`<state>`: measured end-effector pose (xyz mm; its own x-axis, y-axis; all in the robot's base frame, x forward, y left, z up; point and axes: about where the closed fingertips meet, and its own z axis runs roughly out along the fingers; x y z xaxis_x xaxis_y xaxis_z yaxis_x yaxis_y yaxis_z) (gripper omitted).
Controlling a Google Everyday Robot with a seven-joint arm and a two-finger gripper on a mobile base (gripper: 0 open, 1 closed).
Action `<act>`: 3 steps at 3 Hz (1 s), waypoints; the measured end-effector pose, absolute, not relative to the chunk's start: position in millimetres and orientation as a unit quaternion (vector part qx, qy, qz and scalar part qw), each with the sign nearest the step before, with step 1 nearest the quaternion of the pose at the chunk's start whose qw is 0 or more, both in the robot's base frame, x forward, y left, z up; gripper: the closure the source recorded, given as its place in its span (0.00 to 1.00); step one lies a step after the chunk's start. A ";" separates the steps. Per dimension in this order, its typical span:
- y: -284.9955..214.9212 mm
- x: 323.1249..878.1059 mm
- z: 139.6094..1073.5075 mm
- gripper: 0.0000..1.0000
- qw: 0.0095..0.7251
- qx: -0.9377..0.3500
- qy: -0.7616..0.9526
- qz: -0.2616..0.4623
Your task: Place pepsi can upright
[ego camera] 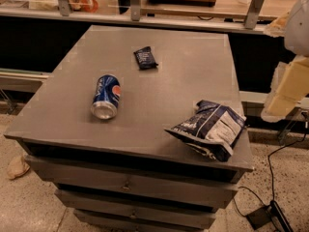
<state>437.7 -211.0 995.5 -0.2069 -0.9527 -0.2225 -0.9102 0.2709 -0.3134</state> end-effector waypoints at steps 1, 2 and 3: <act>-211.0 437.7 995.5 0.00 0.188 -0.601 0.775 -0.057; -206.4 442.7 992.3 0.00 0.161 -0.646 0.743 -0.062; -180.8 467.6 984.9 0.00 0.100 -0.766 0.632 -0.062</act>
Offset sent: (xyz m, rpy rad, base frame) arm 0.0269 0.0127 -0.0171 -0.2866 0.1598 0.4912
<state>467.6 -180.8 984.9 0.1925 -0.9808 -0.0310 -0.9561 -0.1803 -0.2310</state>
